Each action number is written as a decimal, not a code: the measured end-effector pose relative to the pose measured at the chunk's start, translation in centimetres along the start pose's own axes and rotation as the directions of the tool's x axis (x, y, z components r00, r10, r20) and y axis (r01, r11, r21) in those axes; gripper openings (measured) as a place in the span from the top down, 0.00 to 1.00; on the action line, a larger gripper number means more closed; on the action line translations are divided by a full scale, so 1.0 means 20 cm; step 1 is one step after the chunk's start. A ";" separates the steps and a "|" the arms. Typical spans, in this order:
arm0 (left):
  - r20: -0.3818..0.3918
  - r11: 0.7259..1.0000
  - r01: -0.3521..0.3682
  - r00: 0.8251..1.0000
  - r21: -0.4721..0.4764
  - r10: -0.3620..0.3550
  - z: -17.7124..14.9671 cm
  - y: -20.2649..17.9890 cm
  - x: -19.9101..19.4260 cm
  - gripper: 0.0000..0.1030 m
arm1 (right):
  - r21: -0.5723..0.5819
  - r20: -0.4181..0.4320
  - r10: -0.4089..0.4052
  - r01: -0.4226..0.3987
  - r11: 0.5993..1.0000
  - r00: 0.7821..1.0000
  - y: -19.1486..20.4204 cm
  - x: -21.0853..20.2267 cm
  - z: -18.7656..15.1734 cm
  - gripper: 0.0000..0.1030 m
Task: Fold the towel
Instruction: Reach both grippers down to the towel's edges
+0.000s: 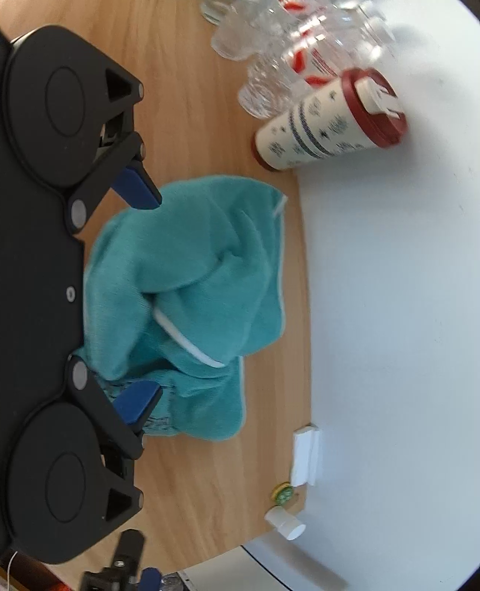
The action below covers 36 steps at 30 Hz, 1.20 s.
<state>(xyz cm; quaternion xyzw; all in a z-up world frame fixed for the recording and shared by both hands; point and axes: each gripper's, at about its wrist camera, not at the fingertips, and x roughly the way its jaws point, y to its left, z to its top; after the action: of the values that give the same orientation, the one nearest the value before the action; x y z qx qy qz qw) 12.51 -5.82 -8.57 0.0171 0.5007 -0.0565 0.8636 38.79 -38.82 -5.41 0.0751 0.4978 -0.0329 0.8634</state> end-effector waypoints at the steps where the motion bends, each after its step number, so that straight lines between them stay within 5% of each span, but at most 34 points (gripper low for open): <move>1: 0.006 1.000 -0.001 1.000 0.007 0.001 0.01 -0.01 0.02 0.01 | -0.003 -0.006 -0.003 0.003 1.000 1.000 -0.01 0.01 0.00 0.25; 7: 0.019 0.999 0.023 1.000 0.037 -0.024 0.03 -0.09 0.15 0.02 | -0.012 -0.028 0.002 -0.003 1.000 1.000 -0.06 0.08 0.00 0.25; 12: 0.032 0.994 -0.023 0.999 0.106 0.020 0.03 -0.15 0.25 0.24 | -0.009 -0.040 0.006 -0.006 1.000 0.999 -0.11 0.17 0.01 0.25; 16: -0.008 0.996 -0.020 1.000 0.085 0.021 0.04 -0.15 0.32 0.31 | -0.027 -0.024 0.015 -0.016 1.000 1.000 -0.13 0.26 0.05 0.25; 20: -0.055 0.995 0.015 0.998 0.097 -0.010 0.05 -0.15 0.35 0.68 | -0.092 0.032 0.065 -0.061 0.994 0.997 -0.14 0.37 0.12 0.27; 24: -0.070 0.996 0.010 0.998 0.093 -0.004 0.05 -0.15 0.37 0.74 | -0.160 0.038 0.155 -0.147 0.976 0.987 -0.11 0.53 0.22 0.34; 29: -0.065 0.999 0.018 0.998 0.040 -0.015 0.07 -0.11 0.33 0.81 | -0.110 -0.036 0.289 -0.291 0.950 0.957 -0.10 0.75 0.33 0.33; 32: -0.081 1.000 0.027 0.996 -0.011 -0.028 0.08 -0.07 0.32 0.81 | -0.135 -0.069 0.275 -0.282 0.950 0.959 -0.06 0.85 0.35 0.34; 33: -0.079 0.999 0.033 0.996 -0.024 -0.034 0.09 -0.06 0.31 0.82 | -0.151 -0.074 0.275 -0.283 0.947 0.959 -0.04 0.87 0.35 0.37; 34: -0.077 0.999 0.032 0.996 -0.035 -0.034 0.10 -0.04 0.30 0.82 | -0.168 -0.081 0.285 -0.295 0.941 0.955 -0.03 0.87 0.35 0.51; 35: -0.076 0.999 0.024 0.997 -0.047 -0.027 0.11 -0.02 0.29 0.82 | -0.190 -0.095 0.288 -0.302 0.934 0.953 -0.01 0.88 0.36 0.77; 36: -0.078 0.998 0.020 0.997 -0.060 -0.025 0.11 0.00 0.28 0.83 | -0.201 -0.106 0.283 -0.299 0.933 0.953 0.00 0.88 0.35 0.90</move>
<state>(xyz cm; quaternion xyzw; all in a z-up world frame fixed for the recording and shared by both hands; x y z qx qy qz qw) 17.23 -6.53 -12.34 -0.0121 0.5357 -0.0506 0.8428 53.70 -39.68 -17.14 0.0558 0.5138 0.1522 0.8424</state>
